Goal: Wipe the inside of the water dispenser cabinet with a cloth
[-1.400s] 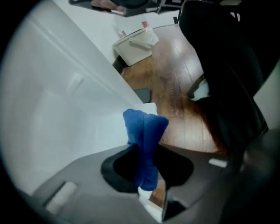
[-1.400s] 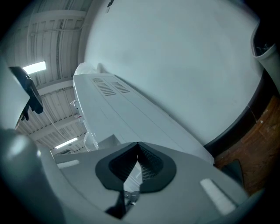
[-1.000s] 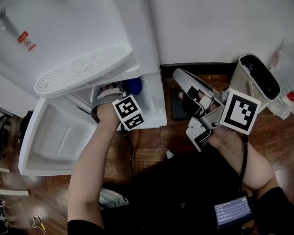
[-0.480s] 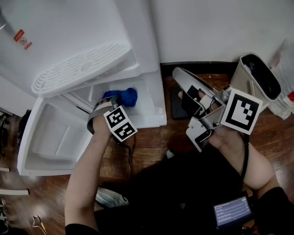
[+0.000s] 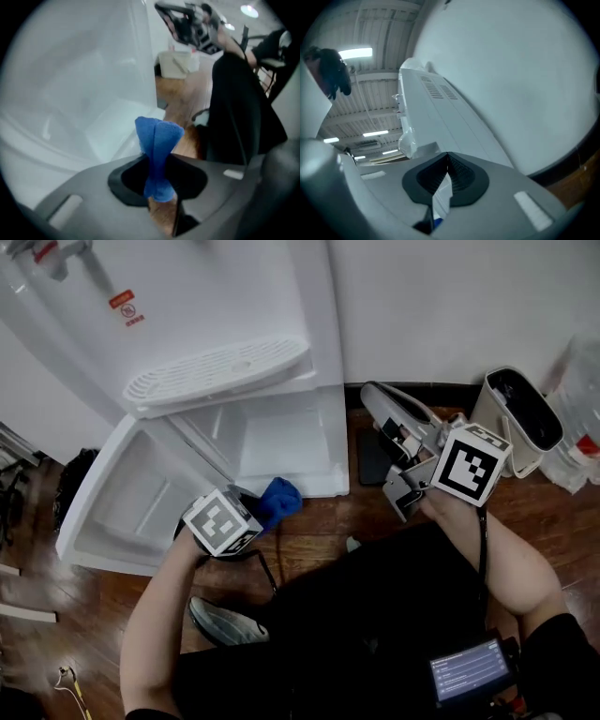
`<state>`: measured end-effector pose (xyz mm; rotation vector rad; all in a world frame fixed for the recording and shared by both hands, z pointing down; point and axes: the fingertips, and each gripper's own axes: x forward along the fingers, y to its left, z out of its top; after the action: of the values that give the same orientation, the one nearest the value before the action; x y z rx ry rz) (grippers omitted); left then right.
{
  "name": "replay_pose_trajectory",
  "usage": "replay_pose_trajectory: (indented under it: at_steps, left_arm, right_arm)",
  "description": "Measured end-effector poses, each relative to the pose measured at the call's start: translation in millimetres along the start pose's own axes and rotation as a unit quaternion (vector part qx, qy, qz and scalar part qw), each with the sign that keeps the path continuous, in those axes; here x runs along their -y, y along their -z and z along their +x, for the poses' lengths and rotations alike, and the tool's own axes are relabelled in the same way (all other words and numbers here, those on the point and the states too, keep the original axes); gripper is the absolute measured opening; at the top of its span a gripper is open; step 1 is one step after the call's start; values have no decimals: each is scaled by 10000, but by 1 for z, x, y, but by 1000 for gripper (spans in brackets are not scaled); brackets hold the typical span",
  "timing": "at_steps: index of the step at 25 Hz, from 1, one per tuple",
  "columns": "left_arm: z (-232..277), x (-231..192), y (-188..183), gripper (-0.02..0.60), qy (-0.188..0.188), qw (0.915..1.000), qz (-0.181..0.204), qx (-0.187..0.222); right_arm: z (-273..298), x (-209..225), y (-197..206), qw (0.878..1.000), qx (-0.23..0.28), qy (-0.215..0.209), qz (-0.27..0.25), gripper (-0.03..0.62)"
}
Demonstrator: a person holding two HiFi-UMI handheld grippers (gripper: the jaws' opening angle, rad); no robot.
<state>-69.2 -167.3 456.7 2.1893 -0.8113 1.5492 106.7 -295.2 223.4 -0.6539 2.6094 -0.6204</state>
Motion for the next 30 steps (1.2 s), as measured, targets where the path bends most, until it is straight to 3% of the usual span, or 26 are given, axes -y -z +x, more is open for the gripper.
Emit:
replay_pose_trajectory:
  at_steps: [2, 3, 5, 6, 8, 10, 12, 14, 19, 20, 22, 24, 27, 30]
  left_arm:
    - [-48, 8, -16, 101, -7, 9915, -598, 1152]
    - [-77, 11, -25, 101, -75, 9798, -881, 1796]
    - [-137, 18, -37, 101, -327, 9452, -1380, 2942]
    - [-164, 22, -38, 101, -561, 9287, -1542, 3325]
    - [-203, 34, -31, 101, -1174, 9064, -1672, 3698]
    - [-227, 45, -18, 103, -1717, 8919, -1689, 3829]
    - [-240, 53, -8, 103, -2087, 8797, -1602, 3961]
    - [-244, 57, 0, 103, -2267, 8732, -1417, 4074]
    - [-235, 66, 12, 103, -1808, 8665, -1553, 4385]
    - [-235, 65, 14, 103, -1691, 8637, -1616, 4463]
    - [-237, 65, 14, 106, -1385, 8598, -1657, 4627]
    - [-238, 74, 12, 117, -922, 8610, -1608, 4737]
    - [-236, 92, 7, 162, -272, 8635, -1561, 4788]
    - [-231, 108, 3, 168, 155, 8705, -1350, 4731]
  right_arm:
    - [-7, -31, -19, 9952, 356, -135, -901, 5]
    - [-9, -54, -24, 9897, 464, -377, -1297, 5]
    - [-7, -102, -8, 9802, 209, -1150, -1601, 5]
    - [-4, -122, 12, 9744, -203, -1592, -1573, 5]
    - [0, -150, 67, 9505, -1322, -2350, -1546, 6]
    - [1, -164, 116, 9190, -2255, -2753, -1695, 26]
    - [2, -179, 149, 8931, -2843, -2973, -1820, 143]
    - [10, -198, 168, 8792, -3144, -3137, -1722, 227]
    - [43, -232, 188, 8708, -3058, -3431, -1742, 255]
    - [44, -236, 190, 8662, -2976, -3584, -1811, 237]
    - [39, -243, 191, 8567, -2831, -3942, -1746, 133]
    - [29, -246, 189, 8456, -2780, -4306, -1489, 121]
    - [10, -248, 187, 8186, -2901, -4815, -1176, 112]
    - [-5, -248, 186, 7945, -3054, -5098, -1248, 110]
